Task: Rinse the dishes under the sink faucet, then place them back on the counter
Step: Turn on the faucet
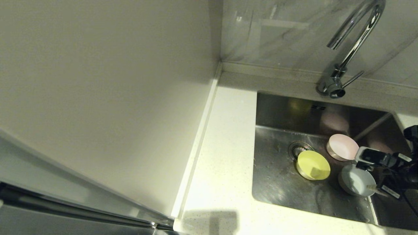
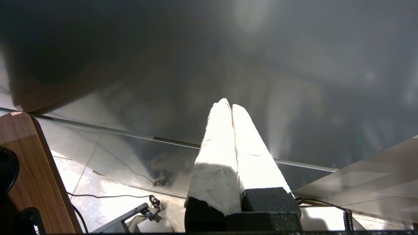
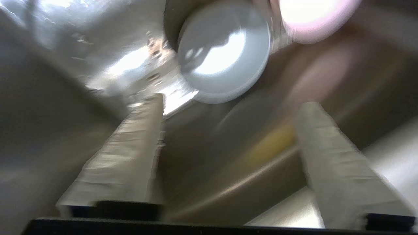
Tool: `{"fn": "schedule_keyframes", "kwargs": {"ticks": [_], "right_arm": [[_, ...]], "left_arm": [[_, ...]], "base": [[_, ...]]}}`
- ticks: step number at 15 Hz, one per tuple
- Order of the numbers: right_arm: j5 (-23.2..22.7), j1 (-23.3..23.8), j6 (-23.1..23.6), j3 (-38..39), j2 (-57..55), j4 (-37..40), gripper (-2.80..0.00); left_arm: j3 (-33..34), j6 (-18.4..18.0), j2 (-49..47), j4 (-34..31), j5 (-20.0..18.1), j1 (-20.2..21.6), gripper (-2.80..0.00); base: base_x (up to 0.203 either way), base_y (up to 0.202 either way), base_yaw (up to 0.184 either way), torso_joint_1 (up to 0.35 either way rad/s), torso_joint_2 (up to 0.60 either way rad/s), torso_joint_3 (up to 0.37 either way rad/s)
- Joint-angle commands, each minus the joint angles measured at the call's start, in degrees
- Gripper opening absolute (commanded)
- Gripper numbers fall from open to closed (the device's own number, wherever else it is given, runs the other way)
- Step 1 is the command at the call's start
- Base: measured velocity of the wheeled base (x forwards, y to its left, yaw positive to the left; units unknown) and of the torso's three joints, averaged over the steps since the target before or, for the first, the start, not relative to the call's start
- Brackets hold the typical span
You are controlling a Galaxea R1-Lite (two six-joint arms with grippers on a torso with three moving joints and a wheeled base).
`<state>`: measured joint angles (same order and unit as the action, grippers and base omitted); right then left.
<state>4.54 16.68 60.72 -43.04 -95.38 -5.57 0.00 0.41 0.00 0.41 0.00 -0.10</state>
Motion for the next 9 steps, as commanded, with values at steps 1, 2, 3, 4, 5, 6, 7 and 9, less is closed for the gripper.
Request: {"fn": "schedule_keyframes", "kwargs": {"ticks": [1,2,3,4,5,6,7,9], "right_arm": [[-0.2,1.2,-17.0,-1.2,9.6,6.7,-2.80],[-0.5,1.4,-22.1,-2.4,10.8,8.3,-2.80],[-1.5,1.5,-25.6,-3.3,11.7,9.0,-2.80],[-2.8,1.5,-29.5,-4.1,12.1,9.1,-2.80],[-3.6,1.4,-32.1,-5.4,12.2,9.2,-2.80],[-3.9,1.4,-33.6,-7.8,12.0,9.6,-2.80],[-4.2,1.4,-36.0,-10.8,11.5,11.0,-2.80],[-4.7,1.4,-41.5,-19.1,9.9,17.4,-2.80]], "left_arm": [[0.2,0.0,0.0,0.0,0.0,0.0,-2.80],[0.2,0.0,0.0,0.0,0.0,0.0,-2.80],[0.2,0.0,0.0,0.0,0.0,0.0,-2.80],[0.2,0.0,0.0,0.0,0.0,0.0,-2.80],[0.2,0.0,0.0,0.0,0.0,0.0,-2.80],[0.2,0.0,0.0,0.0,0.0,0.0,-2.80],[0.1,0.0,0.0,0.0,0.0,0.0,-2.80],[0.2,0.0,0.0,0.0,0.0,0.0,-2.80]], "base": [[0.000,0.000,0.000,0.000,0.00,0.000],[0.000,0.000,0.000,0.000,0.00,0.000],[0.000,0.000,0.000,0.000,0.00,0.000],[0.000,0.000,0.000,0.000,0.00,0.000],[0.000,0.000,0.000,0.000,0.00,0.000],[0.000,0.000,0.000,0.000,0.00,0.000],[0.000,0.000,0.000,0.000,0.00,0.000],[0.000,0.000,0.000,0.000,0.00,0.000]]}}
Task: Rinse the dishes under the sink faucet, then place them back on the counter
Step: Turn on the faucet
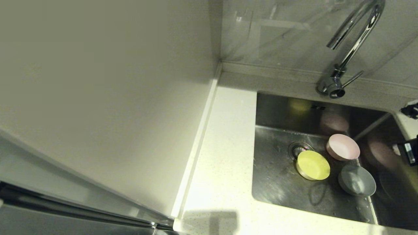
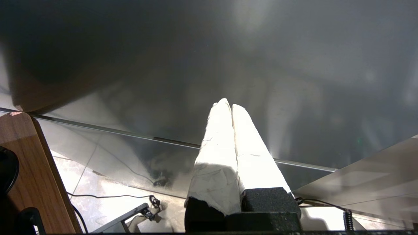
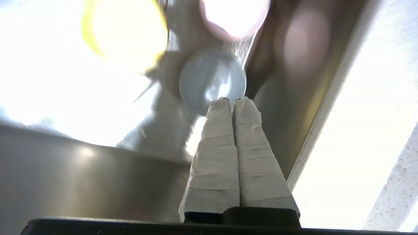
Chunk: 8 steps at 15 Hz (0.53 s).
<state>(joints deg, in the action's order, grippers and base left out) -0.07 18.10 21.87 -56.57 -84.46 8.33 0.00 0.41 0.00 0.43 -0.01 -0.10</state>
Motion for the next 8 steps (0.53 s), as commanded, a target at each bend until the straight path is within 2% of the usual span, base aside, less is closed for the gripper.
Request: {"fn": "schedule_keyframes", "kwargs": {"ticks": [1,4,6,8], "right_arm": [[-0.3,0.0,-6.0,-10.3,-1.8,8.3,-2.80],[-2.5,-0.7,-16.4,-23.3,-4.2,23.5,-2.80],[-4.7,-3.6,-23.7,-30.8,-7.0,27.6,-2.80],[-5.3,-7.1,-29.4,-37.0,-10.0,28.6,-2.80]], "left_arm": [[0.2,0.0,0.0,0.0,0.0,0.0,-2.80],[0.2,0.0,0.0,0.0,0.0,0.0,-2.80],[0.2,0.0,0.0,0.0,0.0,0.0,-2.80],[0.2,0.0,0.0,0.0,0.0,0.0,-2.80]], "base": [[0.000,0.000,0.000,0.000,0.00,0.000],[0.000,0.000,0.000,0.000,0.00,0.000],[0.000,0.000,0.000,0.000,0.00,0.000],[0.000,0.000,0.000,0.000,0.00,0.000]]}}
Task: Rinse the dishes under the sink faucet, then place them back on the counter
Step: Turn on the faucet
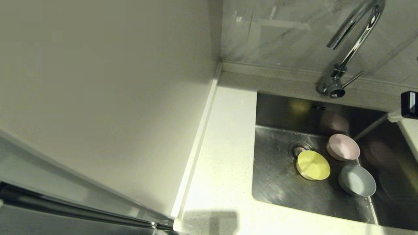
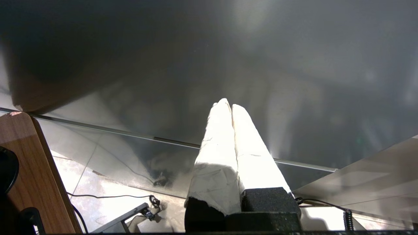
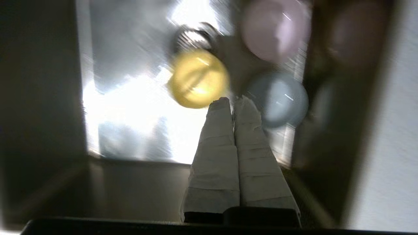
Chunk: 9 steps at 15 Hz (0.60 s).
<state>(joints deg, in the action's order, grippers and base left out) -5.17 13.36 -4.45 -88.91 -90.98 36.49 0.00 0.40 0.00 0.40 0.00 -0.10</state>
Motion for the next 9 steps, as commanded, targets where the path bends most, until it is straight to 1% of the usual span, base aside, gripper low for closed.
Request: {"fn": "schedule_keyframes", "kwargs": {"ticks": [1,3,4,5,6,7,9], "right_arm": [[-0.2,-3.7,-5.6,-7.5,-4.9,0.5,-2.80],[-0.3,-5.8,-12.0,-12.7,-7.4,-1.4,-2.80],[-0.2,-6.6,-14.9,-15.1,-9.0,-4.5,-2.80],[0.6,-6.9,-16.0,-16.6,-10.3,-7.9,-2.80],[3.0,-6.6,-16.3,-17.7,-11.4,-11.1,-2.80],[5.1,-5.3,-16.4,-18.1,-12.2,-13.8,-2.80],[5.9,-2.3,-16.7,-18.9,-14.1,-17.8,-2.80]], "left_arm": [[0.2,0.0,0.0,0.0,0.0,0.0,-2.80],[0.2,0.0,0.0,0.0,0.0,0.0,-2.80],[0.2,0.0,0.0,0.0,0.0,0.0,-2.80],[0.2,0.0,0.0,0.0,0.0,0.0,-2.80],[0.2,0.0,0.0,0.0,0.0,0.0,-2.80],[0.2,0.0,0.0,0.0,0.0,0.0,-2.80],[0.1,0.0,0.0,0.0,0.0,0.0,-2.80]], "base": [[0.000,0.000,0.000,0.000,0.00,0.000],[0.000,0.000,0.000,0.000,0.00,0.000],[0.000,0.000,0.000,0.000,0.00,0.000],[0.000,0.000,0.000,0.000,0.00,0.000],[0.000,0.000,0.000,0.000,0.00,0.000],[0.000,0.000,0.000,0.000,0.00,0.000],[0.000,0.000,0.000,0.000,0.00,0.000]]}}
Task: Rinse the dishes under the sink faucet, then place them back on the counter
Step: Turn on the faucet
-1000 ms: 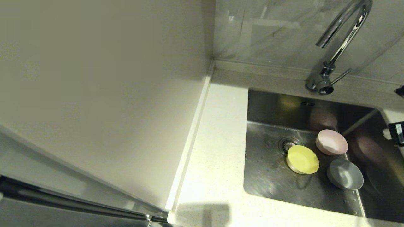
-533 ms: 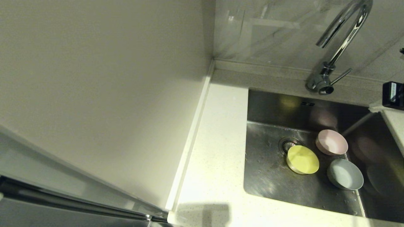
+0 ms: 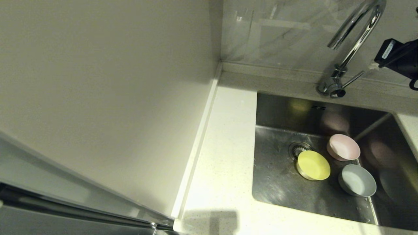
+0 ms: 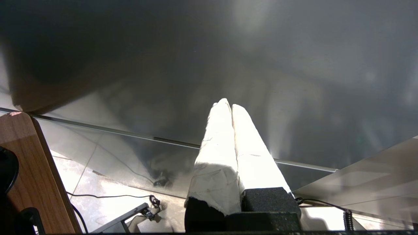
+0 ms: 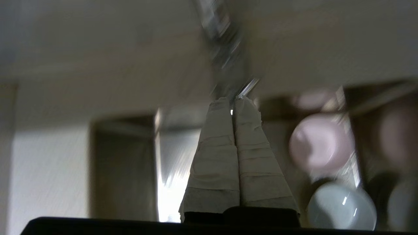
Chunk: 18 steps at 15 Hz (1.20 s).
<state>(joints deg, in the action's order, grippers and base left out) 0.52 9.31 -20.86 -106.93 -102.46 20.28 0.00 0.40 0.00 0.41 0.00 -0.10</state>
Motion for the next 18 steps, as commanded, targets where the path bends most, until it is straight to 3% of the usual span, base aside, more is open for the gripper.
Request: {"fn": "schedule_keyframes", "kwargs": {"ticks": [1,10,13,18], "right_arm": [[0.3,2.7,-0.6,-2.2,-3.7,-2.3,-2.80],[-2.2,3.9,-0.8,-5.3,-8.3,-4.1,-2.80],[-2.7,3.2,-3.7,-6.1,-8.9,-5.5,-2.80],[-2.6,1.3,-4.0,-6.0,-9.6,-6.3,-2.80]], "left_arm": [[0.2,0.0,0.0,0.0,0.0,0.0,-2.80],[0.2,0.0,0.0,0.0,0.0,0.0,-2.80],[0.2,0.0,0.0,0.0,0.0,0.0,-2.80],[0.2,0.0,0.0,0.0,0.0,0.0,-2.80]], "base": [[0.000,0.000,0.000,0.000,0.00,0.000],[0.000,0.000,0.000,0.000,0.00,0.000],[0.000,0.000,0.000,0.000,0.00,0.000],[0.000,0.000,0.000,0.000,0.00,0.000]]}}
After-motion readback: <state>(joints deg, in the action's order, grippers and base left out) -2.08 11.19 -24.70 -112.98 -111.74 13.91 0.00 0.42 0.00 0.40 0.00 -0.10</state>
